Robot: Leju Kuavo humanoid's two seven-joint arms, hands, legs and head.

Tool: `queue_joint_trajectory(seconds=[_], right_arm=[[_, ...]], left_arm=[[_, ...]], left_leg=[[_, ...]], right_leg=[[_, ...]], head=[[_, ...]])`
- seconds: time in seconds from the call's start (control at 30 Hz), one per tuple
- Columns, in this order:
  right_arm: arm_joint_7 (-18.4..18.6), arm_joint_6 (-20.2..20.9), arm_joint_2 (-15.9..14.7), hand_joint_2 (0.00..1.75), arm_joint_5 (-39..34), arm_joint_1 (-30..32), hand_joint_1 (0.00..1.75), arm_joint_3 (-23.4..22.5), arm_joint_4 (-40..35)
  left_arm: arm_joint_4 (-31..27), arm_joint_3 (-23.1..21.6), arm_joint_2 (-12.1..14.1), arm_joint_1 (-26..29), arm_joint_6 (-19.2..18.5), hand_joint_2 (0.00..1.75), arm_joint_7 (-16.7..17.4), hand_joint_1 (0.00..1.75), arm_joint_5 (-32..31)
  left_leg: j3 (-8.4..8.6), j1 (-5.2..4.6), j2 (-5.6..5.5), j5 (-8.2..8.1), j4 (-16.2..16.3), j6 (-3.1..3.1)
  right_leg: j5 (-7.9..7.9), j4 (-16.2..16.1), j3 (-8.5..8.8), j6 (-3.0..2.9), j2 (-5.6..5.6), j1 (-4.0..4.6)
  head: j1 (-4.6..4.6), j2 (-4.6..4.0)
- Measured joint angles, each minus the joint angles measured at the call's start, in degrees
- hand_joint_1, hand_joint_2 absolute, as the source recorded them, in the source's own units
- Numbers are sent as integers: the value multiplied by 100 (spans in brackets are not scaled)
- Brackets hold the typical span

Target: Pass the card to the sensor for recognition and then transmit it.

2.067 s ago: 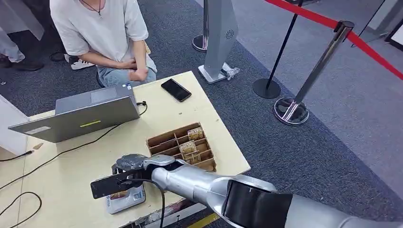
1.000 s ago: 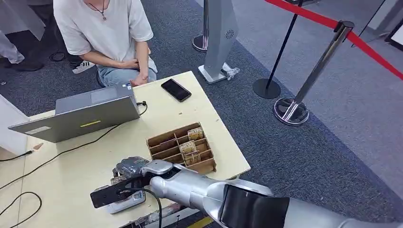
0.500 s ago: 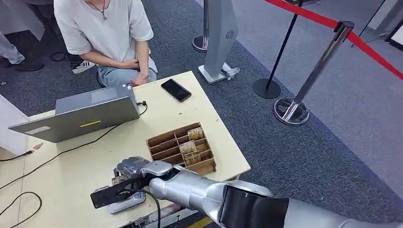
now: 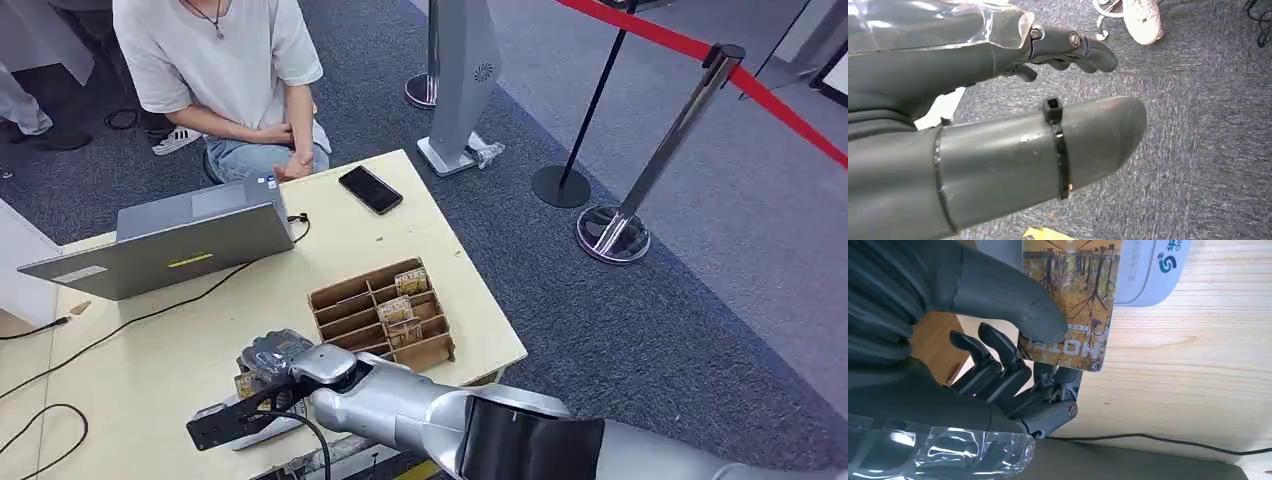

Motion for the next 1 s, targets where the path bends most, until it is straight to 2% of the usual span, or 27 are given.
queue_joint_trajectory(seconds=[0.83, 0.93, 1.0], right_arm=[[-22, 9, 0, 175, -22, -1, 175, 0, 22], [-143, 34, -2, 175, -203, 0, 175, -13, -4], [-359, 219, -33, 175, -490, 8, 175, -96, -145]], left_arm=[[0, 0, 57, -1, -35, 0, -35, 0, -15], [0, 0, 57, -2, -35, 0, -35, 0, -15], [0, 2, 57, -1, -35, 0, -35, 0, -13]], left_leg=[[0, 0, 0, 0, 0, 0], [0, 0, 0, 0, 0, 0], [1, 0, 1, 0, 0, 0]], right_leg=[[0, 0, 0, 0, 0, 0], [0, 0, 0, 0, 1, 0], [0, 0, -2, 0, 2, 0]], head=[[0, 0], [0, 0], [0, 0]])
